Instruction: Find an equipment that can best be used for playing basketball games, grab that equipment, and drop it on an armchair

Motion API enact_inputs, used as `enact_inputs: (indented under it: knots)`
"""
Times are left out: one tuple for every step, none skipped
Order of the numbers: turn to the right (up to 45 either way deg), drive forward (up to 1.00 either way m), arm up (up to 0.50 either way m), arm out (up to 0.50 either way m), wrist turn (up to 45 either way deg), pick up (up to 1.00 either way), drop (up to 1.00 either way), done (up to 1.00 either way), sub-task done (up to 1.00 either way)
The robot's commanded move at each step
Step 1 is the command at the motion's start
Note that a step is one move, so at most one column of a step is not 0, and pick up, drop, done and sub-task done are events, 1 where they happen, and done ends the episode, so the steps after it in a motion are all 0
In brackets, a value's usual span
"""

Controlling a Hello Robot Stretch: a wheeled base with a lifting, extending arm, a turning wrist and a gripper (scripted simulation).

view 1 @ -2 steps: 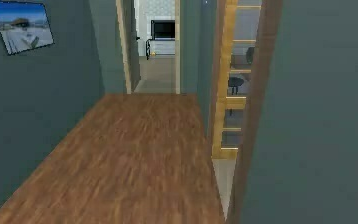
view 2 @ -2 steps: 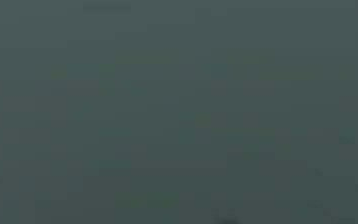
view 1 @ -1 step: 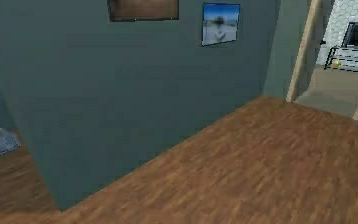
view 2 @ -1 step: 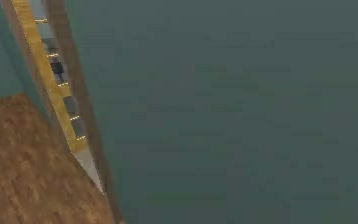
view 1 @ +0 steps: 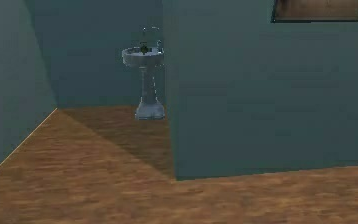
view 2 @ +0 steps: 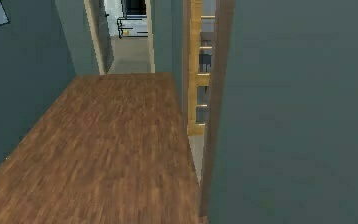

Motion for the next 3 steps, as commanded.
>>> enact_inputs:
  knots:
    - [0.0,0.20,0.00,0.00,0.0,0.00,0.00,0.00,0.00]
    - [45.0,0.00,0.00,0.00,0.0,0.00,0.00,0.00,0.00]
    - [42.0,0.00,0.00,0.00,0.0,0.00,0.00,0.00,0.00]
